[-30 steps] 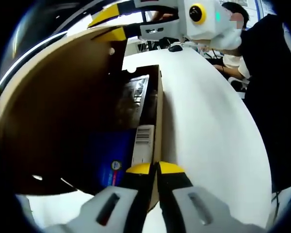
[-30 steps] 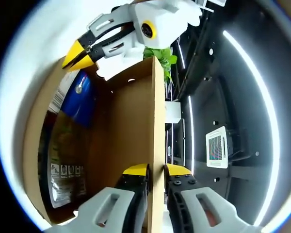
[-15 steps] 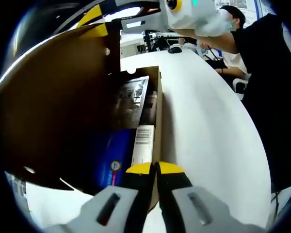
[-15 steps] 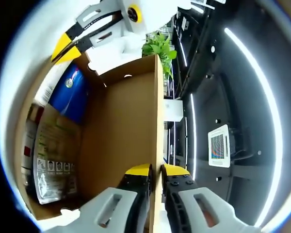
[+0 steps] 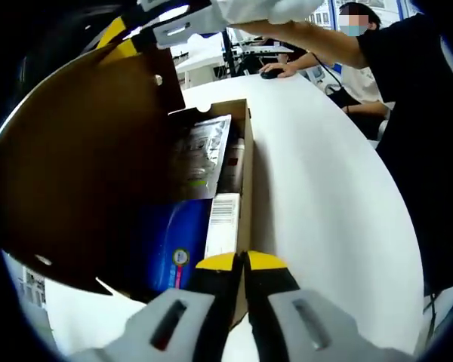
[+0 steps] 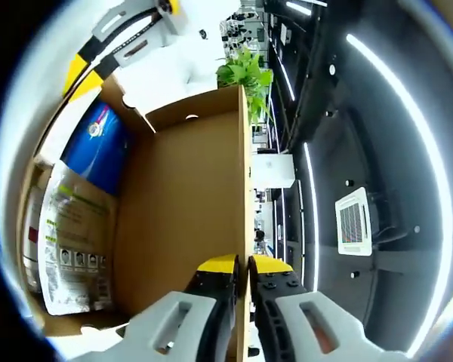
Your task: Operate the shoe box by opening the lid, removing the specified soft item, and placing it in the target area until the item is outside and the box remains undamaged.
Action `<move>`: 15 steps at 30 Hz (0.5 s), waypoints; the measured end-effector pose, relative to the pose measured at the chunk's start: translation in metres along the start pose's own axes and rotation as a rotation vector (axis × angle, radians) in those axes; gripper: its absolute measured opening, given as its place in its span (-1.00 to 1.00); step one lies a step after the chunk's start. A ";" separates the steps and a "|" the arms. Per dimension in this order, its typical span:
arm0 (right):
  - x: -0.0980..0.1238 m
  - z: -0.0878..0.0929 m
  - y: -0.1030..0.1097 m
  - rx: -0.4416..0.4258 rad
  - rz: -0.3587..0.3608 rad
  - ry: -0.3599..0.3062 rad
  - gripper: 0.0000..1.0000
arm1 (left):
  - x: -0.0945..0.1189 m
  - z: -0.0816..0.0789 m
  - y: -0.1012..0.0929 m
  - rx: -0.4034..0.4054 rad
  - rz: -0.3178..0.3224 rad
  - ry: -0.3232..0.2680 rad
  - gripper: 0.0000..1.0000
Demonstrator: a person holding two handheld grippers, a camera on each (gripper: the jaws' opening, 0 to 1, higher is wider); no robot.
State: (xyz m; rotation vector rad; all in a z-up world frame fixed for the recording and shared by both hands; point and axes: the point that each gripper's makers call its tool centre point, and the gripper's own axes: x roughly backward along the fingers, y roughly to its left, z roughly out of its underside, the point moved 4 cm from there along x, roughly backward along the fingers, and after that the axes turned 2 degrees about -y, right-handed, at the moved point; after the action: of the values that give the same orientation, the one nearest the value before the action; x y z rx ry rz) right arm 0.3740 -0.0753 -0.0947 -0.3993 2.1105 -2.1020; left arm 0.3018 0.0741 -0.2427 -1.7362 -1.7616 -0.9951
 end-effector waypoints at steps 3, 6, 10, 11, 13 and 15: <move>-0.006 0.002 -0.001 -0.001 -0.014 -0.001 -0.93 | 0.000 0.000 -0.001 -0.018 -0.005 0.003 -0.94; -0.010 0.005 -0.001 0.004 -0.018 0.000 -0.94 | 0.000 0.000 0.000 -0.008 -0.007 0.000 -0.94; -0.022 0.012 -0.005 -0.046 -0.056 -0.013 -0.94 | 0.000 0.000 0.000 -0.004 -0.002 -0.010 -0.94; -0.026 0.014 -0.006 -0.077 -0.074 -0.020 -0.94 | 0.000 0.000 0.000 -0.003 0.000 -0.013 -0.94; -0.032 0.018 -0.008 -0.068 -0.088 -0.025 -0.94 | 0.000 0.000 0.000 -0.006 0.002 -0.009 -0.94; -0.038 0.020 -0.008 -0.079 -0.106 -0.029 -0.94 | 0.000 0.000 0.000 -0.010 0.002 -0.001 -0.94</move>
State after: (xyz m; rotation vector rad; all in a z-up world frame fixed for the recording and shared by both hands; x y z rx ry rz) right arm 0.4162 -0.0841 -0.0904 -0.5591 2.2072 -2.0589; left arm 0.3021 0.0738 -0.2428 -1.7447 -1.7572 -1.0045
